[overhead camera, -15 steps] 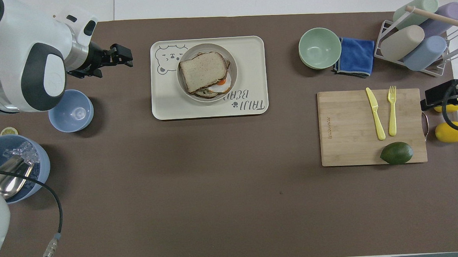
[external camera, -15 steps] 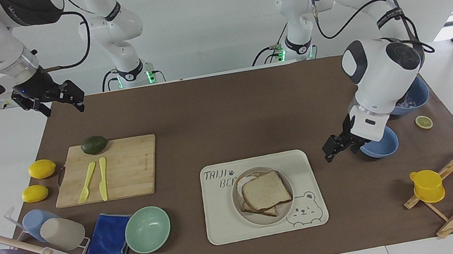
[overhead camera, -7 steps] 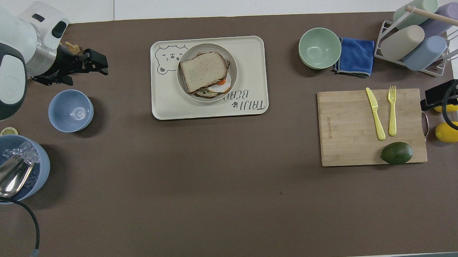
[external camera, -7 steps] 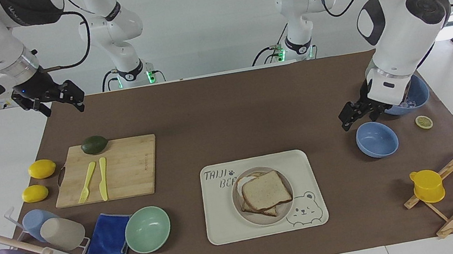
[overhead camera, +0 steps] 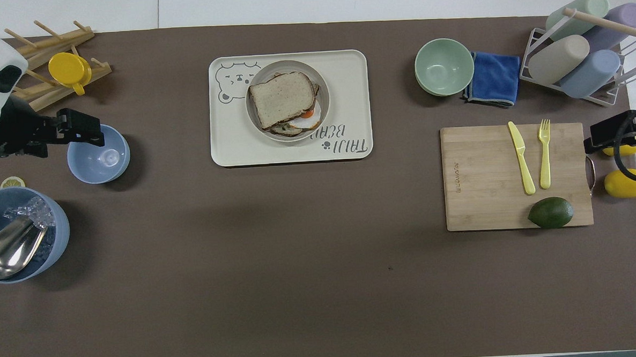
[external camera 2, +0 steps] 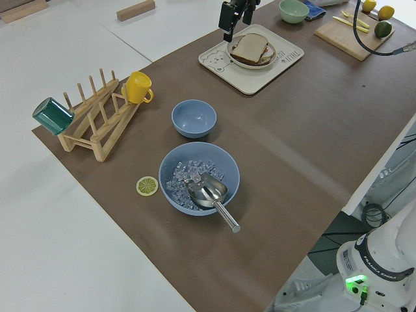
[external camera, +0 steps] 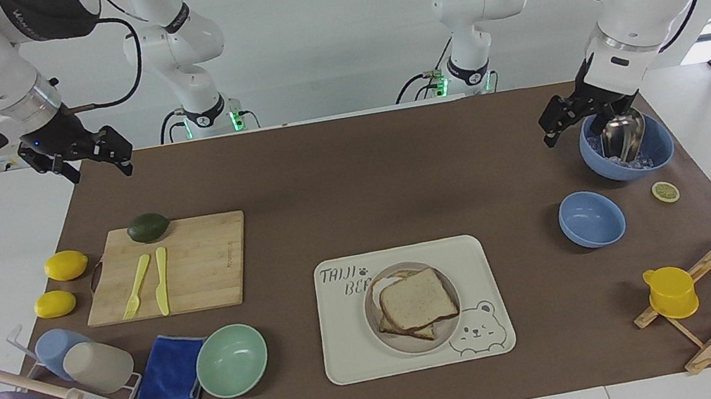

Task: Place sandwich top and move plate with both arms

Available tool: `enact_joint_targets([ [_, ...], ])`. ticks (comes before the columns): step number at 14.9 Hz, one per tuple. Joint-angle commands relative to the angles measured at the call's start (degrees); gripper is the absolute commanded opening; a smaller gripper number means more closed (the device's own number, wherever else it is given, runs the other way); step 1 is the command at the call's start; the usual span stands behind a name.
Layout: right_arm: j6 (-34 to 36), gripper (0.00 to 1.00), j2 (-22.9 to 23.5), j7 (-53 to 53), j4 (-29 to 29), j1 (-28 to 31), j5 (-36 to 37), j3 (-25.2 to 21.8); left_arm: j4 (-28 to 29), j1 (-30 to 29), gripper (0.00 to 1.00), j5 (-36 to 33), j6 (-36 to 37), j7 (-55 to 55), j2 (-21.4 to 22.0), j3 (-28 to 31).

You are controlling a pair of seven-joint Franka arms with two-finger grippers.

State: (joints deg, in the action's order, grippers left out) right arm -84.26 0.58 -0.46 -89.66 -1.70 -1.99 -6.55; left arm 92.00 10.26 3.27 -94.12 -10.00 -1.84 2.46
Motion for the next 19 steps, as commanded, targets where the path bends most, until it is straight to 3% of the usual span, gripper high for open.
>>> enact_joint_targets([
  [1,0.77,1.0,0.04,-1.03,0.19,-0.14,-0.56,-0.48,8.87,0.2,1.0,-1.51,0.43,1.48,7.18,0.18],
  [5,0.77,1.0,0.04,-0.94,0.19,-0.14,-0.56,-0.48,13.64,0.73,1.0,-1.6,0.69,1.3,10.36,-1.74],
  [9,0.77,1.0,-0.05,-1.03,0.19,-0.14,-0.56,-0.48,8.91,0.2,1.0,-2.48,0.78,1.56,8.61,-3.51],
  [13,0.77,1.0,0.04,-1.03,0.19,-0.14,-0.56,-0.48,-1.89,-0.67,1.0,-4.94,4.82,2.97,4.04,-3.69],
  [19,0.77,1.0,0.04,-1.03,0.19,-0.14,-0.56,-0.48,-0.07,-0.76,1.0,-4.68,3.24,3.32,4.03,-3.42],
])
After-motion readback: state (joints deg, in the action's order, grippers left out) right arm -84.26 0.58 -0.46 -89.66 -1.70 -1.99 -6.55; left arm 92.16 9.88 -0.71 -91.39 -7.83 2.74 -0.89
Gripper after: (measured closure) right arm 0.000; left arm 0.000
